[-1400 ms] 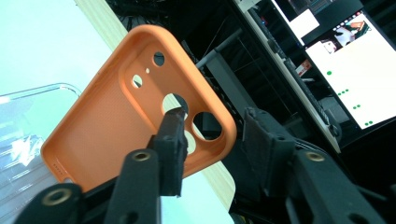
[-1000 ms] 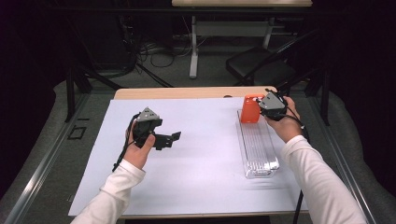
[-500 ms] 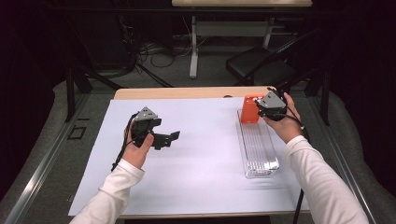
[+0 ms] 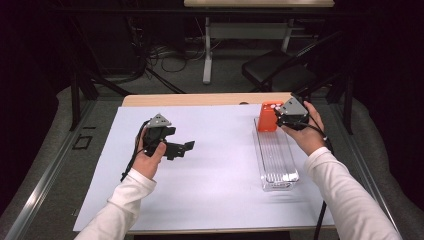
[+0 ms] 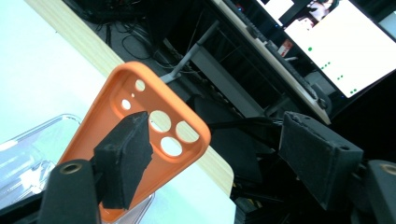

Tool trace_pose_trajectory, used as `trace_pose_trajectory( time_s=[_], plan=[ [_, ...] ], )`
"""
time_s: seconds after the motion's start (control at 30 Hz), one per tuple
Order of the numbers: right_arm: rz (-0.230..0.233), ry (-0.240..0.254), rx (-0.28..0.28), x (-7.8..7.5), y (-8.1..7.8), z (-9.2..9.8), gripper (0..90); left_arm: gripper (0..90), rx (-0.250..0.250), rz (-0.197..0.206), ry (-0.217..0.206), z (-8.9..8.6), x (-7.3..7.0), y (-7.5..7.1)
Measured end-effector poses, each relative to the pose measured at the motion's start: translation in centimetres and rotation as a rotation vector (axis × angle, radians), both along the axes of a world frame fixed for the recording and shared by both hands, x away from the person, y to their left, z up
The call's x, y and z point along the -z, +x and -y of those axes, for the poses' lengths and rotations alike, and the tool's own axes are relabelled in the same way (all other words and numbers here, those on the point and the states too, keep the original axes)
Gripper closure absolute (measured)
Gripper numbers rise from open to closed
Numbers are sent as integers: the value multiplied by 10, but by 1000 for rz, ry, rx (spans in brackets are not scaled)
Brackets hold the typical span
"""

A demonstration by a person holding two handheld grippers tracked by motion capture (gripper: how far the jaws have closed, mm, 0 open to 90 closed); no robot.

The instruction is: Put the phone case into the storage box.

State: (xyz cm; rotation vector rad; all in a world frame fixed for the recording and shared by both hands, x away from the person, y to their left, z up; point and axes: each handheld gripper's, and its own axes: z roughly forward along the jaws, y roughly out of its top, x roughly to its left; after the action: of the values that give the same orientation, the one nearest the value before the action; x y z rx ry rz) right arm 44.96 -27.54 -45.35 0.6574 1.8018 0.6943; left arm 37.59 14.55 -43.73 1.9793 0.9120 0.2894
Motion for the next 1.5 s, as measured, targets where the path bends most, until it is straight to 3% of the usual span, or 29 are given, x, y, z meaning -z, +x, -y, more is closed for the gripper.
trace_pose_trajectory(
  time_s=[0.17, 0.37, 0.73, 1.17, 1.4, 1.5],
  plan=[
    [14, 8, 19, -7, -7, -3, 204, 113, -4, -6, -4, 0, 0, -1],
    [9, 52, 23, -13, -13, -5, 149, 112, -10, 4, 4, -3, -2, -1],
    [-67, 109, 45, -23, -25, -5, 22, 112, -17, 4, 7, -6, -4, -4],
    [-92, 122, 24, -33, -39, -11, 0, 111, -18, -12, -19, -8, -7, -5],
    [-123, 154, -6, -39, -47, -16, 0, 111, -16, -7, -19, -9, -10, -6],
    [-143, 195, -24, -42, -52, -17, 0, 111, -13, -2, -22, -9, -12, -7]
  ],
)
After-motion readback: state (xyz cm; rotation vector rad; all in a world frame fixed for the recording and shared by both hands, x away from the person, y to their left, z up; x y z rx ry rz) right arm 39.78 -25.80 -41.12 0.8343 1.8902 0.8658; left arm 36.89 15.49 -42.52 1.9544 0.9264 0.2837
